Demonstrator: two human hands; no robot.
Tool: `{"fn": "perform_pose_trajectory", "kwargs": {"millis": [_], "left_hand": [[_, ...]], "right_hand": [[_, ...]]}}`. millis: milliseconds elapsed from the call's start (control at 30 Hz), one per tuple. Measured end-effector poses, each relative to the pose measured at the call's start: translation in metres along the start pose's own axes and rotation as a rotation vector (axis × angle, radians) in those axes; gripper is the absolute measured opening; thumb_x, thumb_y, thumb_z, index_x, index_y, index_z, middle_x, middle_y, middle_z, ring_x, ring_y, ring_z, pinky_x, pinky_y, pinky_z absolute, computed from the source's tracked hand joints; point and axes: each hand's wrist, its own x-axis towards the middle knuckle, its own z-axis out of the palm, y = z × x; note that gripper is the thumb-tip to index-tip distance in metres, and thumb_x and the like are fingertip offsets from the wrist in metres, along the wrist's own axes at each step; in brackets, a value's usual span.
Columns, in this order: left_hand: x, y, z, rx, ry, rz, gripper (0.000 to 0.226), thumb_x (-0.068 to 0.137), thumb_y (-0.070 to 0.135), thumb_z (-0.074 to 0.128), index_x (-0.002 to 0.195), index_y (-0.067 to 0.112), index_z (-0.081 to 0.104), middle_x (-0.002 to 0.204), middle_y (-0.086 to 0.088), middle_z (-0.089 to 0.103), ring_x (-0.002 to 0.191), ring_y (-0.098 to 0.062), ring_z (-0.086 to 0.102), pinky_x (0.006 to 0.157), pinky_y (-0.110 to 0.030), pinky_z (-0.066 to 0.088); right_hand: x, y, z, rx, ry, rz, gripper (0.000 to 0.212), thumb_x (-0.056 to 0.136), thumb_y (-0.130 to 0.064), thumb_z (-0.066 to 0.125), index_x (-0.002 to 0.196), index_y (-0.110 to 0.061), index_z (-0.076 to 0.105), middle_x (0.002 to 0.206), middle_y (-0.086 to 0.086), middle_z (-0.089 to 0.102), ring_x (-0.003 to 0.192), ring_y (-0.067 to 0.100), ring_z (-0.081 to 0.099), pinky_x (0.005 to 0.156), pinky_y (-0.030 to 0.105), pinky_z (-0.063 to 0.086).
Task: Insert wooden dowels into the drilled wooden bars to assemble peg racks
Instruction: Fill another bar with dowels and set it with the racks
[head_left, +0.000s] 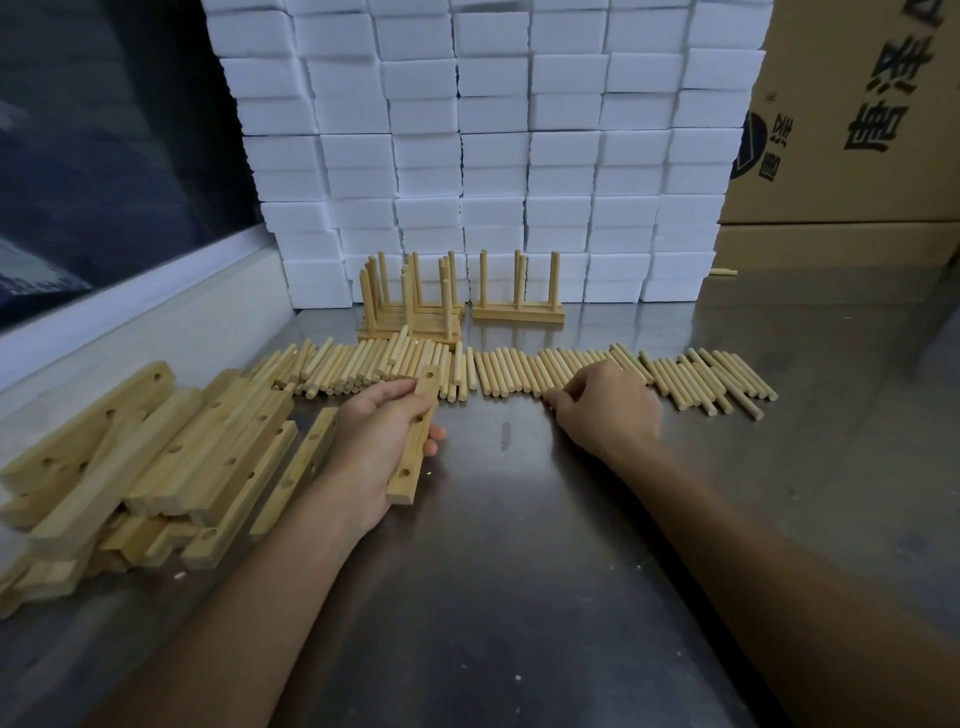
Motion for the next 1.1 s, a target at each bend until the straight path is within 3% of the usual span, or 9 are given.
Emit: {"fn": "perform_pose_trajectory", "kwargs": {"millis": [267,400,500,567,700,867,1000,1100], "left_hand": [[0.001,-0.001,-0.001,-0.022,-0.032,-0.004,0.014,0.092,0.013,0.066,0.105,0.018,0.069,0.068,-0.002,0.073,0.061,-0.019,0.063,0.059,-0.035,0.050],[-0.001,0.001,0.000,-0.002,-0.031,-0.002,0.014,0.092,0.013,0.066,0.104,0.019,0.069,0.069,-0.003,0.073,0.063,-0.020,0.063,0.061,-0.035,0.050],[-0.003,0.002,0.001,-0.003,-0.018,-0.014,0.015,0.091,0.014,0.068,0.105,0.017,0.070,0.071,-0.004,0.070,0.059,-0.018,0.061,0.056,-0.032,0.049],[-0.006,0.004,0.002,0.022,-0.015,-0.026,0.015,0.086,0.019,0.075,0.101,0.015,0.072,0.061,-0.001,0.064,0.053,-0.015,0.056,0.050,-0.029,0.046],[-0.010,0.006,0.003,0.016,-0.042,-0.013,0.021,0.077,0.025,0.083,0.094,0.015,0.075,0.055,0.003,0.053,0.046,-0.010,0.045,0.042,-0.022,0.038],[-0.015,0.009,0.002,0.008,-0.089,0.033,0.029,0.070,0.034,0.082,0.093,0.018,0.077,0.058,0.003,0.064,0.043,-0.008,0.049,0.039,-0.021,0.041],[-0.015,0.007,0.002,0.009,-0.115,0.042,0.009,0.080,0.012,0.079,0.088,0.011,0.075,0.061,-0.003,0.064,0.047,-0.012,0.055,0.038,-0.021,0.039],[-0.014,0.006,0.003,-0.032,-0.088,0.043,0.017,0.079,0.002,0.077,0.095,0.007,0.070,0.077,-0.008,0.075,0.066,-0.019,0.073,0.043,-0.019,0.046]], "right_hand": [[-0.004,0.005,-0.010,0.063,-0.083,-0.016,0.022,0.088,-0.032,0.072,0.074,-0.015,0.071,0.063,0.002,0.070,0.062,0.015,0.068,0.052,0.024,0.049],[-0.016,0.010,-0.013,0.128,0.001,-0.014,0.021,0.088,-0.025,0.069,0.072,-0.012,0.068,0.066,0.007,0.070,0.064,0.021,0.069,0.060,0.032,0.057],[-0.021,0.017,-0.017,0.305,0.103,-0.010,0.019,0.091,-0.019,0.065,0.073,-0.015,0.065,0.069,0.005,0.068,0.064,0.018,0.066,0.060,0.028,0.055],[-0.024,0.019,-0.021,0.449,0.128,-0.036,0.010,0.092,-0.018,0.066,0.082,-0.019,0.066,0.075,-0.002,0.068,0.069,0.011,0.067,0.063,0.021,0.056],[-0.030,0.014,-0.024,0.745,-0.021,-0.134,0.004,0.087,-0.011,0.073,0.091,-0.012,0.073,0.075,-0.002,0.074,0.070,0.007,0.071,0.063,0.014,0.053],[-0.038,-0.004,-0.021,0.831,-0.239,-0.250,0.015,0.090,-0.009,0.069,0.105,-0.009,0.074,0.085,0.001,0.075,0.072,0.004,0.068,0.067,0.012,0.052],[-0.041,-0.010,-0.014,0.833,-0.328,-0.294,0.015,0.087,-0.004,0.072,0.102,-0.006,0.074,0.088,0.010,0.074,0.073,0.009,0.068,0.074,0.019,0.057],[-0.041,-0.009,-0.013,0.892,-0.354,-0.265,0.016,0.080,-0.003,0.078,0.095,-0.006,0.075,0.082,0.006,0.075,0.072,0.011,0.071,0.070,0.018,0.056]]}}
